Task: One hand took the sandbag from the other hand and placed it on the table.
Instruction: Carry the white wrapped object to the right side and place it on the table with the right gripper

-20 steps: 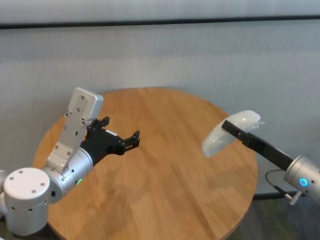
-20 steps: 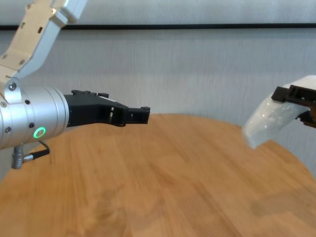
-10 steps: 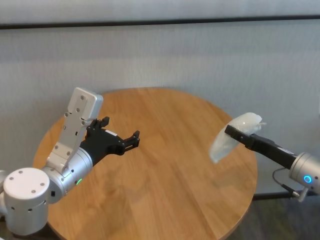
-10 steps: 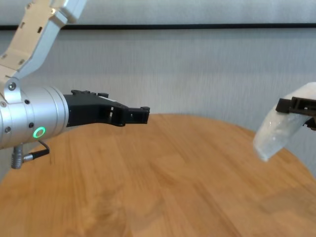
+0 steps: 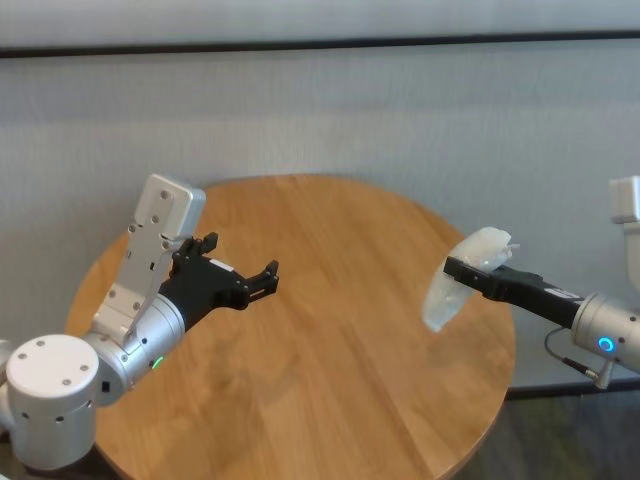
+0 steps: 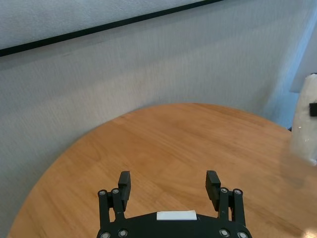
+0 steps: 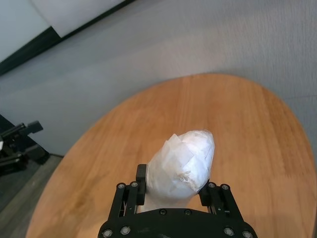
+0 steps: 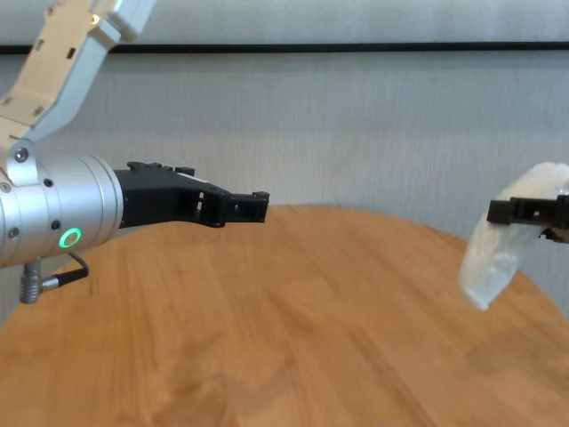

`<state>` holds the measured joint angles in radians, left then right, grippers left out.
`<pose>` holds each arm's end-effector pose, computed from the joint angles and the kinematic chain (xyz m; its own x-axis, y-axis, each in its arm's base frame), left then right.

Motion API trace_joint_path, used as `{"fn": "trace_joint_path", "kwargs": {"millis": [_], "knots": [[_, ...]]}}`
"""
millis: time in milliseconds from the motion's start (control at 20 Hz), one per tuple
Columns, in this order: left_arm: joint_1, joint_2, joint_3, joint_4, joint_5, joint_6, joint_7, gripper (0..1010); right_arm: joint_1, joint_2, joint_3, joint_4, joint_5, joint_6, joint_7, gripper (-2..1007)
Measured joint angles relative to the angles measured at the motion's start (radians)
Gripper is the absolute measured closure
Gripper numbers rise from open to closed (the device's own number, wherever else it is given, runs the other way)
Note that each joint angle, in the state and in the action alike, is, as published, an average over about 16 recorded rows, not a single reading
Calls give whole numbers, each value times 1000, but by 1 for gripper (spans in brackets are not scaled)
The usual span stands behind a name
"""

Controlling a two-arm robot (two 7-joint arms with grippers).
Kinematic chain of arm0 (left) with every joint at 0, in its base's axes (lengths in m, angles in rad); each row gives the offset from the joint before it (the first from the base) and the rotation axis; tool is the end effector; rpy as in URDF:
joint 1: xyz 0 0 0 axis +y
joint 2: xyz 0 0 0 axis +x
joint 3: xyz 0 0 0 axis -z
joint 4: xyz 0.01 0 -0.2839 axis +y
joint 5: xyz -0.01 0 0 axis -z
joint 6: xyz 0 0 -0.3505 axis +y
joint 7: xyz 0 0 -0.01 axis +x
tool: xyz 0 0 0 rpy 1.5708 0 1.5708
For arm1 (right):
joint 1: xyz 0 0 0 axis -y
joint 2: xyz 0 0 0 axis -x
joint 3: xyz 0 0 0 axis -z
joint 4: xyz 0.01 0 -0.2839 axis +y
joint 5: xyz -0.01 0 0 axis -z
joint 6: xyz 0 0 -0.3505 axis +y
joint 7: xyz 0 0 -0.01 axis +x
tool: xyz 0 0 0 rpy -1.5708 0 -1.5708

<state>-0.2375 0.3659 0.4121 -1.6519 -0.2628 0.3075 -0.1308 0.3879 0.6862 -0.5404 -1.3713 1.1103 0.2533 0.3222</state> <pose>0.4004 -0.0433 -0.2150 0.4949 0.8570 0.1440 -0.8653 0.4706 0.1728 0.4375 -0.0869 -0.2557 0.4812 -0.7708 -0.4175 0.7642 0.6022 -0.2309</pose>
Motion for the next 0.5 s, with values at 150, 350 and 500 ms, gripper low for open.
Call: {"fn": "trace_joint_path", "kwargs": {"millis": [150,350,500], "knots": [[0,0,0,0,0,0,0,10,24,-11,-14,29,-28,18,-1,419],[0,0,0,0,-1,0,0,10,52,-26,-29,65,-62,39,-2,419],[0,0,0,-1,-1,0,0,10,70,-37,-37,92,-84,53,-3,419]]}}
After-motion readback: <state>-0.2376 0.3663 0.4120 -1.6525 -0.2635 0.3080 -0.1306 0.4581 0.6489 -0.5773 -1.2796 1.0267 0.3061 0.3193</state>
